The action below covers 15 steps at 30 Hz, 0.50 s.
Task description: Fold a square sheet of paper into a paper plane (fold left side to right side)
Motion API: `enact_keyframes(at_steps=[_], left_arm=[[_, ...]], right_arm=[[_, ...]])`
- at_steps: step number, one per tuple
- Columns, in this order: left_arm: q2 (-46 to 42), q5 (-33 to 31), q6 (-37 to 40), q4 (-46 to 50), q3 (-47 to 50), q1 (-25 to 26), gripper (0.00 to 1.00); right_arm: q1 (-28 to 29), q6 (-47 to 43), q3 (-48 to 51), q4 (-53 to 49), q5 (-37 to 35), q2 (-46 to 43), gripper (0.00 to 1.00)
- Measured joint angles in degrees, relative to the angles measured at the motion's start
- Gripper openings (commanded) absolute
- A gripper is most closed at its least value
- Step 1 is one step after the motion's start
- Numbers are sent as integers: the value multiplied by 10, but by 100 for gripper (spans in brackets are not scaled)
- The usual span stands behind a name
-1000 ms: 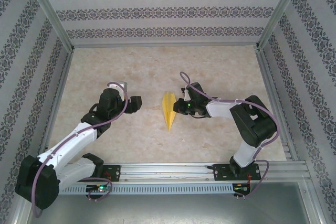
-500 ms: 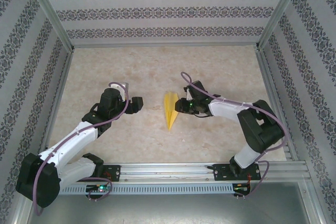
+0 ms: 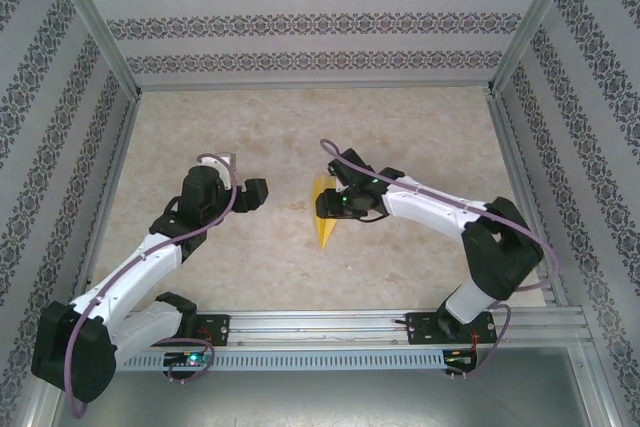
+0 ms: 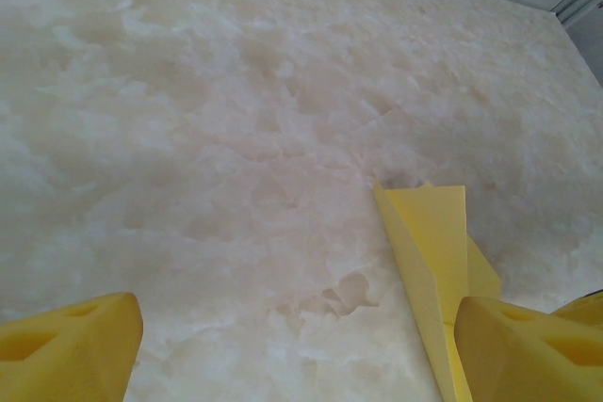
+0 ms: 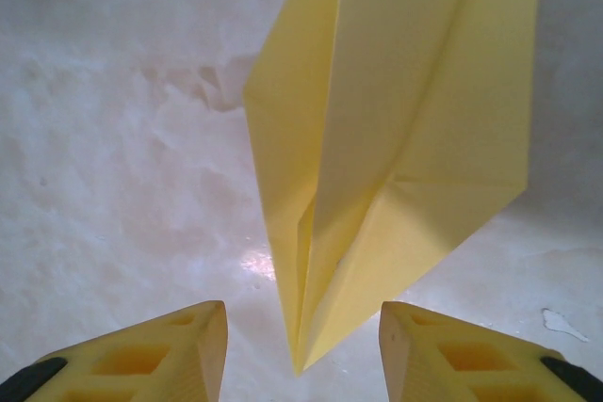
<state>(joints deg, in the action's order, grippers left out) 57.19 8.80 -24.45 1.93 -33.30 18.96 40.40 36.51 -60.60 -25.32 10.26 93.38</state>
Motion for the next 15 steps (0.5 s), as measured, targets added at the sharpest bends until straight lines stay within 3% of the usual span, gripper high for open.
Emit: enact_keyframes(at_steps=[15], left_arm=[[-8,0,0,3,8,-7,86]], right_arm=[[11,11,-51,-13,-11,87,40]])
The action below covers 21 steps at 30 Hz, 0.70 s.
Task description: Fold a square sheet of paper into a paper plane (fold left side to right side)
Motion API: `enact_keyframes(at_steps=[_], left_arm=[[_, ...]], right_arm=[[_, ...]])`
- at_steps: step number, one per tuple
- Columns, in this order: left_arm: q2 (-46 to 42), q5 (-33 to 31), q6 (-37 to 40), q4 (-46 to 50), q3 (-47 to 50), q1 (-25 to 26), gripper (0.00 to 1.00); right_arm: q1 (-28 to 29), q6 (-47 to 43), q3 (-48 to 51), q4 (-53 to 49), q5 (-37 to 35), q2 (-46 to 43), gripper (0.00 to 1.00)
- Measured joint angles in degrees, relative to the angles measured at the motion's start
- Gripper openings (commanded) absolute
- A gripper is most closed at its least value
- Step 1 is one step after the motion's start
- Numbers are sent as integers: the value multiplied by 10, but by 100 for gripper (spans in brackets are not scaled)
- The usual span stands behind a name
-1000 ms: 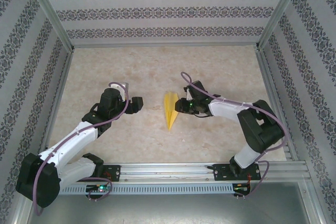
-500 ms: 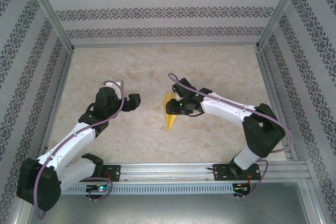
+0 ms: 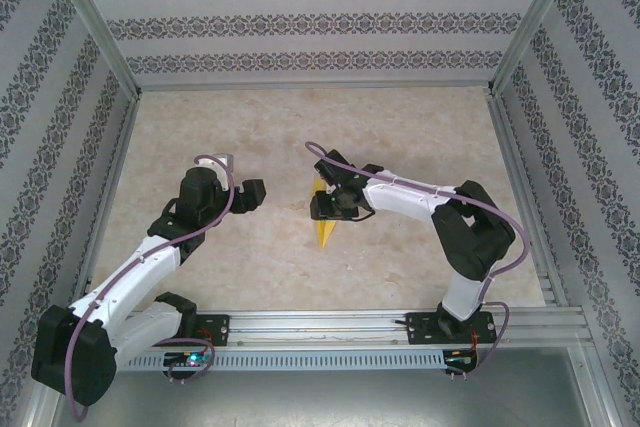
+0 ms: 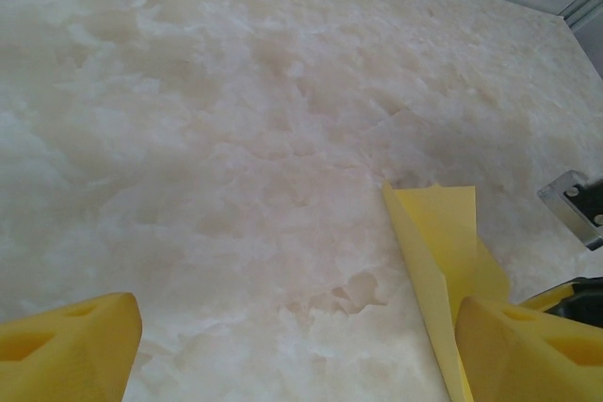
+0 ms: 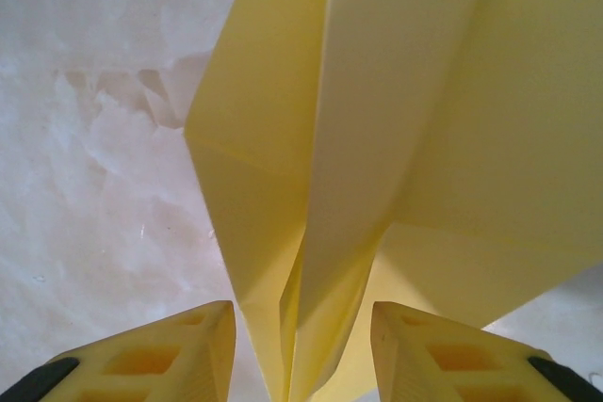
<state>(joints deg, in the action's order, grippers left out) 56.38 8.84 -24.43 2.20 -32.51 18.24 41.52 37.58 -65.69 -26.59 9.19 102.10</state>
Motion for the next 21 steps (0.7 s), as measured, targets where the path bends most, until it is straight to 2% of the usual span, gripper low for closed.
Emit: enact_keyframes(at_steps=[16,21], left_arm=[[-1,0,0,1,0,-4,87],[-1,0,0,4,0,-4,87]], right_arm=[[8,0,-17,-10,-14,52,26],[11,-1,-20,-19,-26,57,17]])
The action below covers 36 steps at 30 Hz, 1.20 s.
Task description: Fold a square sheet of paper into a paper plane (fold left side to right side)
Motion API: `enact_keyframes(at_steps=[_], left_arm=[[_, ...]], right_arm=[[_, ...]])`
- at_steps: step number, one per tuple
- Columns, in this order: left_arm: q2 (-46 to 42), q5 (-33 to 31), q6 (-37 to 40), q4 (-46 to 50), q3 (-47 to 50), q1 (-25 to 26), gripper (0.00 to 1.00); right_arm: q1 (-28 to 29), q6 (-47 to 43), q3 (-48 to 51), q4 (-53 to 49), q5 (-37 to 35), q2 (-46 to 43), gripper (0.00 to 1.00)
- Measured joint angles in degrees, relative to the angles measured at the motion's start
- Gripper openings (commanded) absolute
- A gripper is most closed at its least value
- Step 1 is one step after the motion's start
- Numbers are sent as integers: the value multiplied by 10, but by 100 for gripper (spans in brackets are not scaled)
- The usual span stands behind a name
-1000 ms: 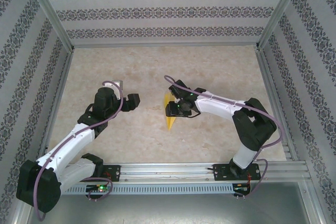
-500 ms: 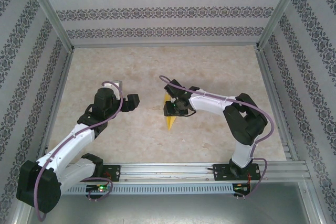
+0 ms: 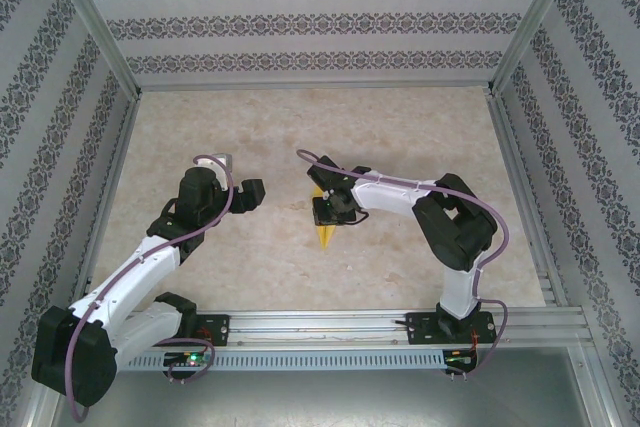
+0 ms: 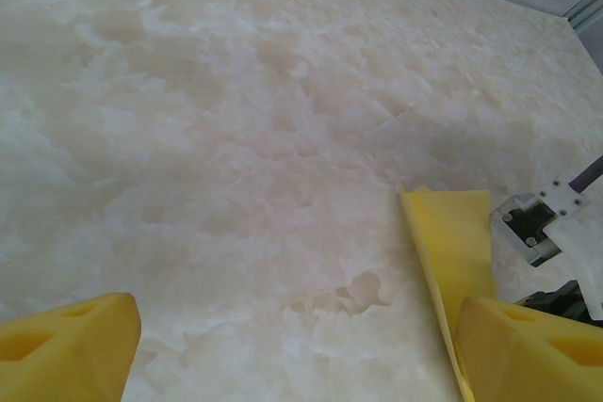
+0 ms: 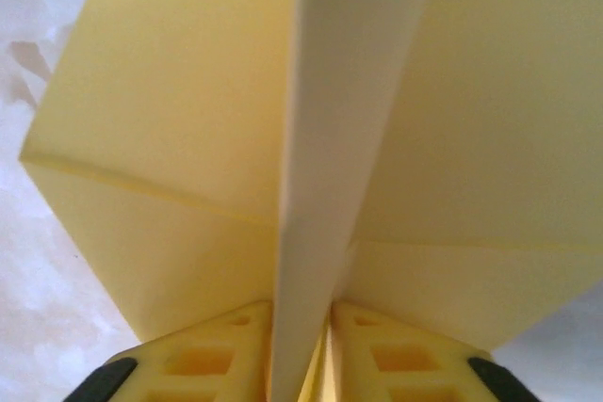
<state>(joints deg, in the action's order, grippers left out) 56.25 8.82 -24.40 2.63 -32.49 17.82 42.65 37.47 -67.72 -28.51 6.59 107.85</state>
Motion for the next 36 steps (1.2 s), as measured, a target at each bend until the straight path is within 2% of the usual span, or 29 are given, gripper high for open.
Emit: enact_keyframes(at_steps=[8,14,25,30,36], left_arm=[[-8,-1,3,17,0,-4,88],[-29,-5,18,37,-1,-8,89],[-39,-5,35,74,-4,-13,90],[-39,-4,35,75,-4,-15,90],[-36,-2,35,75,-4,-15,90]], right_arm=[[-1,-5,-21,-35,-14,-7,0],[-27,-31,-131,-96,-29,3,0],[-100,-88,-362,-194,-79,183,0],[-106,-101,-417,-233,-81,236,0],[-107,-108,-443,-256,-80,259,5]])
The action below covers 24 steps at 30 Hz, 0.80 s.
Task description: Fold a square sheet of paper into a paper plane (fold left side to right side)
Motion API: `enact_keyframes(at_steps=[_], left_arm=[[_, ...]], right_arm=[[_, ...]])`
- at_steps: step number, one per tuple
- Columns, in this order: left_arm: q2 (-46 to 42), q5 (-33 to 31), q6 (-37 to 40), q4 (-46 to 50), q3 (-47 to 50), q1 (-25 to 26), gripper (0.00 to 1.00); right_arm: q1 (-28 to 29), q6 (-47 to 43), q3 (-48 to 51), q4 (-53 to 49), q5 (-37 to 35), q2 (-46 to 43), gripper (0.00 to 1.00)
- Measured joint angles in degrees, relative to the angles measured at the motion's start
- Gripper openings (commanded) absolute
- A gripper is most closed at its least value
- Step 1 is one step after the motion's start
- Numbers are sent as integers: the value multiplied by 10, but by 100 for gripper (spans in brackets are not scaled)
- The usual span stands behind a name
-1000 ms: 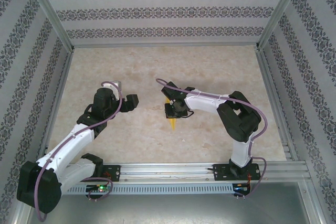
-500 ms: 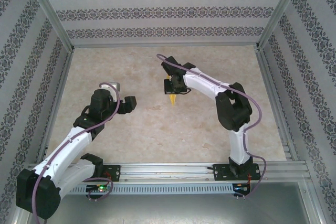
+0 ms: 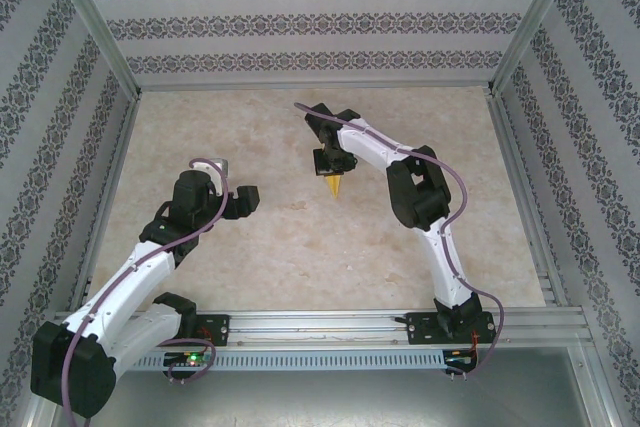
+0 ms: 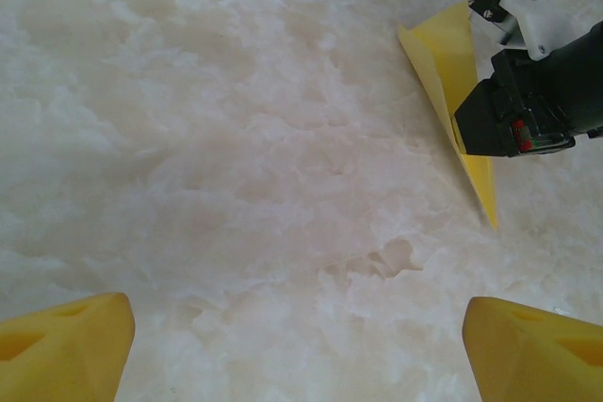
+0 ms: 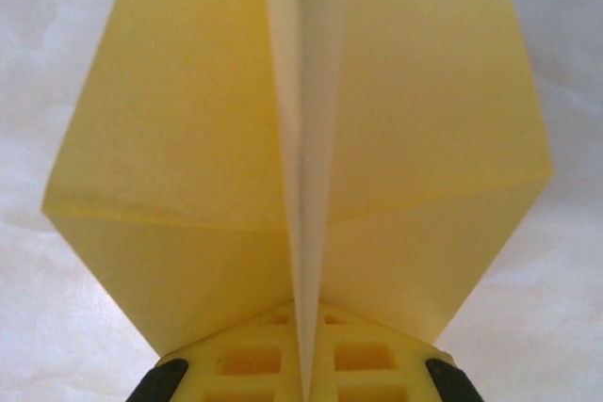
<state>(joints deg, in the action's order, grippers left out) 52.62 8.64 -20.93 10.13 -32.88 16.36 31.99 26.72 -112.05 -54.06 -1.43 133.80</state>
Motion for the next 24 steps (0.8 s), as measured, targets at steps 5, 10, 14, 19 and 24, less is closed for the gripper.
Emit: enact_keyframes(at_steps=[5,10,14,19,24], left_arm=[[4,2,0,0,0,0,90],[7,4,0,0,0,0,91],[11,6,0,0,0,0,91],[14,6,0,1,0,0,91],[16,4,0,2,0,0,91]], right_arm=[[0,-2,-8,-6,4,2,6],[-1,-1,-14,-6,8,10,9],[-4,0,-15,-6,8,20,13],[-4,11,-15,-6,8,21,31],[-4,24,-15,-5,8,21,35]])
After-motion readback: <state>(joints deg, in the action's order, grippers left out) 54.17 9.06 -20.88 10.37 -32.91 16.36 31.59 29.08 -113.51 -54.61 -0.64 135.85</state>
